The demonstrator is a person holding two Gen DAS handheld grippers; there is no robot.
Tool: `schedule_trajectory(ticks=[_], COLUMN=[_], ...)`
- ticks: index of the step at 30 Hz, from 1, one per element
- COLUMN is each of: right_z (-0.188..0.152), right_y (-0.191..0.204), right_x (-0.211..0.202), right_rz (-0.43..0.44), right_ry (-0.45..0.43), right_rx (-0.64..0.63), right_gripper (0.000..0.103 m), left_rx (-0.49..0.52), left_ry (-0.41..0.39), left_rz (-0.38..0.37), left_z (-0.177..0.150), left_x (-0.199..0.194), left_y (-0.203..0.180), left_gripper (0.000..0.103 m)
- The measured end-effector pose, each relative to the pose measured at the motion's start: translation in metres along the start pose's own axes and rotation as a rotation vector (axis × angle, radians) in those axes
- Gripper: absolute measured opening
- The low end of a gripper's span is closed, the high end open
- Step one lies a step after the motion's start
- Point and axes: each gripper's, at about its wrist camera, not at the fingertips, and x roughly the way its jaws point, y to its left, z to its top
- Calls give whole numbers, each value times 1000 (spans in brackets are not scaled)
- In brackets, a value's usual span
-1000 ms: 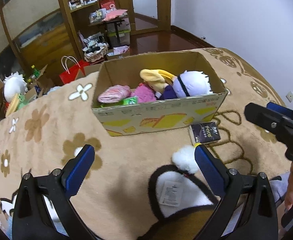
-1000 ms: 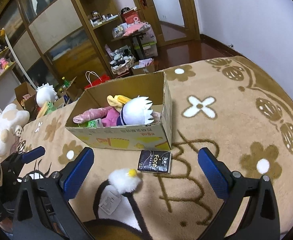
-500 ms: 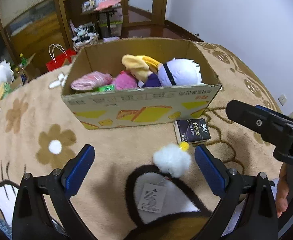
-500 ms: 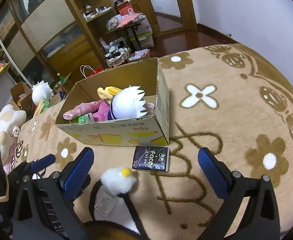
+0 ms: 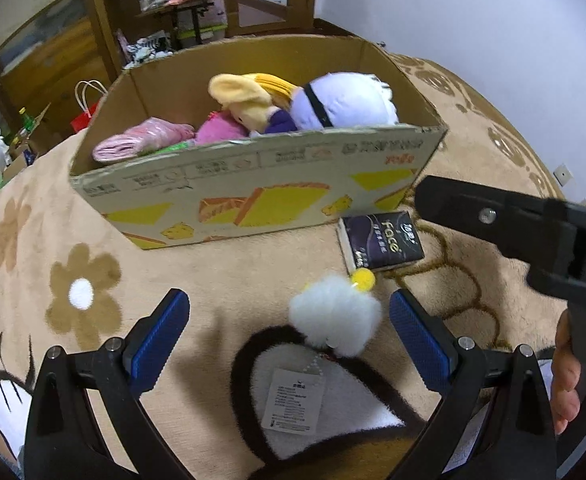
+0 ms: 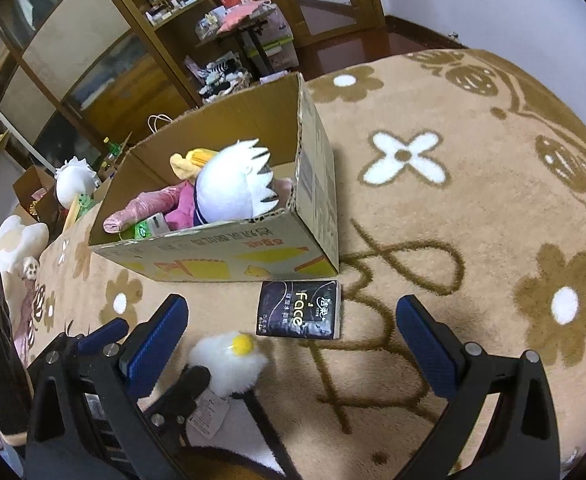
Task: Organize soft objects
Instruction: 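Lower the left tool onto the white chick plush while the right tool approaches the black Face tissue pack, then close the left tool on the chick plush while the right tool grips the Face tissue pack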
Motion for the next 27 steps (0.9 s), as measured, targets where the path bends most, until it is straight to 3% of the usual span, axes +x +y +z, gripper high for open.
schedule_trajectory(ticks=[10,19,23,27], right_z=[-3,-8,-8,-7], right_y=[-4,-13,-14,-14], right_x=[27,59,68,75], right_rz=[-25,-27,-27,-31], right_ry=[84,159,174,165], right_rx=[9,34,36,33], right_gripper=[103,103,102,96], left_rx=[65,17,-18,-29], left_ry=[51,115,171,175], left_rz=[-2,3,-4,6], left_z=[-7,-9,-11,-12], left_x=[27,54,67,72], left_y=[-22,-18,-13,-12], left_gripper=[99,98,83,74])
